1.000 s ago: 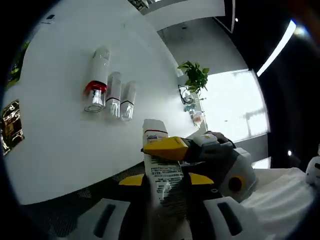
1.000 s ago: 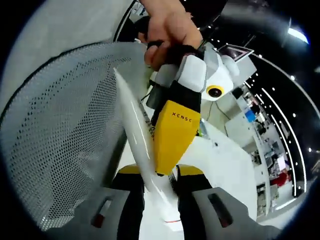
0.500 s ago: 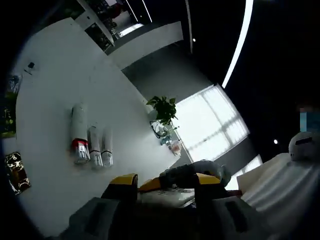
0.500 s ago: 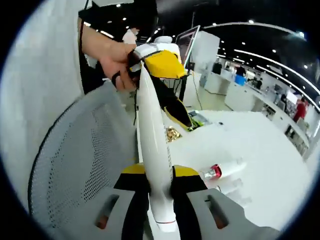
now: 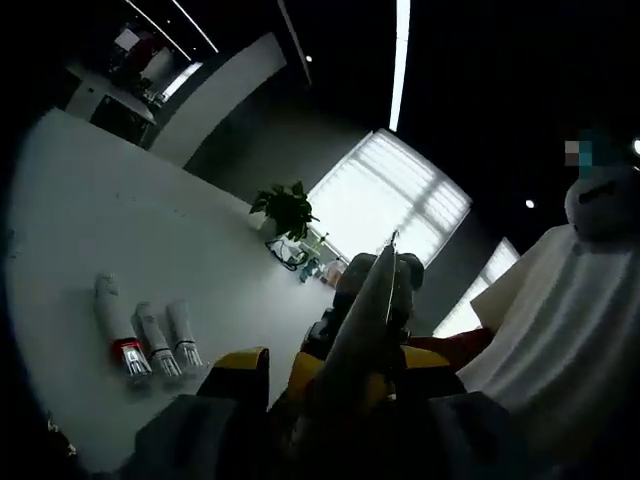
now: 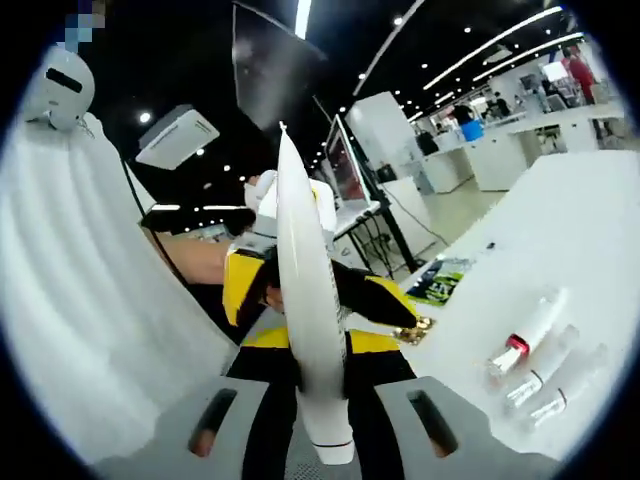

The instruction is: Arrange the skincare products in the storage area until every visible bottle or jar stands upright without overlapping.

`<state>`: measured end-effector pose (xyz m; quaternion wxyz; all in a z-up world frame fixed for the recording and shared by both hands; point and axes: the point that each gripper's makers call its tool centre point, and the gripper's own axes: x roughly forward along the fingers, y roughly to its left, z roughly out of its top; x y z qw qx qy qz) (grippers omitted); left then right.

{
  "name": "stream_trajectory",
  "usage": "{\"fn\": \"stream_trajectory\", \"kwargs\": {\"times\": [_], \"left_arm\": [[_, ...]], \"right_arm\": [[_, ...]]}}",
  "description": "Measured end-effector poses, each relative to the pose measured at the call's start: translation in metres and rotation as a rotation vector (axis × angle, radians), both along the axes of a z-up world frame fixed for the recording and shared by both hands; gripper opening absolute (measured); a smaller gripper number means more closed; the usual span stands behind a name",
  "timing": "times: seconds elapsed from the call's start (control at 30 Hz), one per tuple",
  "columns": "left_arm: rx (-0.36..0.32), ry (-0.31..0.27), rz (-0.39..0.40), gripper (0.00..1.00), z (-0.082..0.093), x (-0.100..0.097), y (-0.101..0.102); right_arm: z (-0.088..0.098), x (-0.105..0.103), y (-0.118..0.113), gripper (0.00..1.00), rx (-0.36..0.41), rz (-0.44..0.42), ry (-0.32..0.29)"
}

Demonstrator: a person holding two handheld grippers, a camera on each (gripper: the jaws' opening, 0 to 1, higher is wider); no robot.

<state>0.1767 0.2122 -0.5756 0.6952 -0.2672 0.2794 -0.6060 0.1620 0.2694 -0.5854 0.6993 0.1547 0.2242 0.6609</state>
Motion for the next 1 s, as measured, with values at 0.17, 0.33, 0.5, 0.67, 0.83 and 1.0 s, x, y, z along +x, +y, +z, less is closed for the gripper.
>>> {"fn": "stream_trajectory", "kwargs": {"times": [0.17,0.33,0.5,0.67,0.83,1.0], "left_arm": [[-0.048,-0.066,-0.053,0.21,0.011,-0.012,-0.004],[-0.016,-0.119,0.014,0.16,0.014,-0.005,0.000],[0.006,-0.179,0.107,0.15,0.020,0.012,0.006],[0.152,-0.284,0.133,0.15,0.006,0.022,0.015],[0.213,-0.263,0.272,0.15,-0.005,0.043,0.033],[0.316,-0.272,0.310,0.15,-0.017,0.048,0.034]], "right_arm": [[-0.004,-0.009,0.006,0.17,0.008,0.045,0.075],[0.000,-0.005,0.006,0.20,0.073,0.043,0.149],[0.009,0.014,0.004,0.23,0.111,-0.061,0.055],[0.000,0.027,-0.009,0.30,0.035,-0.141,0.012],[0.007,0.035,-0.026,0.43,0.023,-0.220,-0.015],[0.037,0.058,-0.029,0.46,0.048,-0.377,-0.036]]}}
